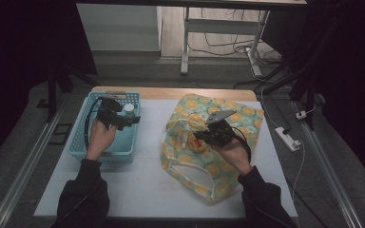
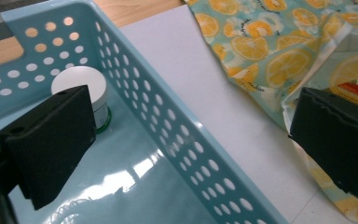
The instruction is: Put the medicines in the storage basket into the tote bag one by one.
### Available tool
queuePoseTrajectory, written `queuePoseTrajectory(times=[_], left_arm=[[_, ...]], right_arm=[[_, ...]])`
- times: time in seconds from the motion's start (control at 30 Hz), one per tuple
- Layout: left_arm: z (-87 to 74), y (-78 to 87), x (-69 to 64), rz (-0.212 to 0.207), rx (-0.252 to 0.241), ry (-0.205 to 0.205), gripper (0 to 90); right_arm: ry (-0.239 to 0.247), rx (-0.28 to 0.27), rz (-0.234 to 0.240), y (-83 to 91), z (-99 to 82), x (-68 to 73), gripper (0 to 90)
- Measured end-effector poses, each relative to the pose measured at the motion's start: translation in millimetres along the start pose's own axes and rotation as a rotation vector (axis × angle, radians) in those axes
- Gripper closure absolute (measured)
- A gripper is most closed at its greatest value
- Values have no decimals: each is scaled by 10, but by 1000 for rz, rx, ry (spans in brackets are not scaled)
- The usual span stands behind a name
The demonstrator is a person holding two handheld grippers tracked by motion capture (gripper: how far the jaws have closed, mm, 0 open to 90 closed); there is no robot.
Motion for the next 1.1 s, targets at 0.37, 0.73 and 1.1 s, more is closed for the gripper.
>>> queuePoseTrajectory(times=[0.37, 0.73, 1.1], left_arm=[[-3, -14, 207, 51, 15, 44, 0], [9, -110, 443, 91, 81, 86, 10], [60, -300, 577, 115, 157, 113, 0]], right_arm=[[2, 3, -1, -16, -5, 4, 893], [3, 6, 0, -18, -5, 4, 893], [1, 6, 1, -20, -6, 1, 892]])
Point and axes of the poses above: each handheld gripper's, and its own axes: y roughly backward along the jaws, z roughly out of its top, x roughly to its left, the point moved 7 cm from there along -y, roughly forward along the jaws, and after that the axes turned 3 degrees about -y, right-handed, at the moved point
